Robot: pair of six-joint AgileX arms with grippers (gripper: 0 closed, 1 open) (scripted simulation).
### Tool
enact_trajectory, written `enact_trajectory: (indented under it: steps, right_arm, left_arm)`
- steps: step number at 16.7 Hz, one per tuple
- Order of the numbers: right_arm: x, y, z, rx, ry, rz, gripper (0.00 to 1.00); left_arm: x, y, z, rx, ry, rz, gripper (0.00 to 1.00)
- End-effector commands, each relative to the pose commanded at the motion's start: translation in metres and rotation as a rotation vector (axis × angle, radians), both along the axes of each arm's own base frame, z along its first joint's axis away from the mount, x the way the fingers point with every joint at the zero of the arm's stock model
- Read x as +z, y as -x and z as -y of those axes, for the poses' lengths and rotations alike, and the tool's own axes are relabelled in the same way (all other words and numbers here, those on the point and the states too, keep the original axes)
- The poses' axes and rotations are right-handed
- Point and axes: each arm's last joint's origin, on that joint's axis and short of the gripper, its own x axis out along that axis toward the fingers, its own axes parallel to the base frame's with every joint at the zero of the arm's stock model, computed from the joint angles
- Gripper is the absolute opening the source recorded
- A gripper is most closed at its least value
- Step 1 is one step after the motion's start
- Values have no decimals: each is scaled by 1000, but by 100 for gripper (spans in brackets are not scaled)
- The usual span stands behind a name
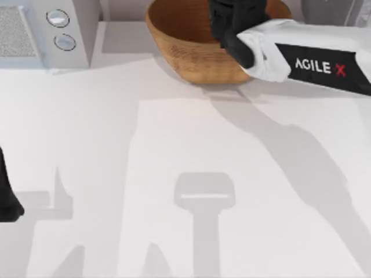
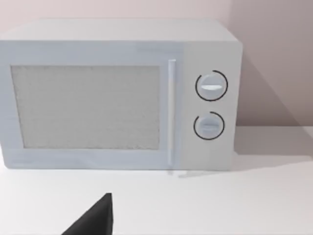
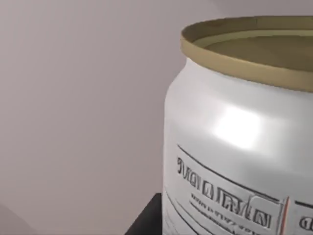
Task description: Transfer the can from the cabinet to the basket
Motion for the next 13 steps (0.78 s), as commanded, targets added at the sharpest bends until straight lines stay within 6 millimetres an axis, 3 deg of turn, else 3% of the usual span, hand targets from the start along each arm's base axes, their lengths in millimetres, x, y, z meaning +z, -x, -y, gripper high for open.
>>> enact_trajectory:
  steps: [9,13]
  right_arm:
    - [0,0,0,0,0,0,98]
    - [0,0,0,0,0,0,100]
  left_arm:
    - [0,0,0,0,0,0,100]
    - [0,0,0,0,0,0,100]
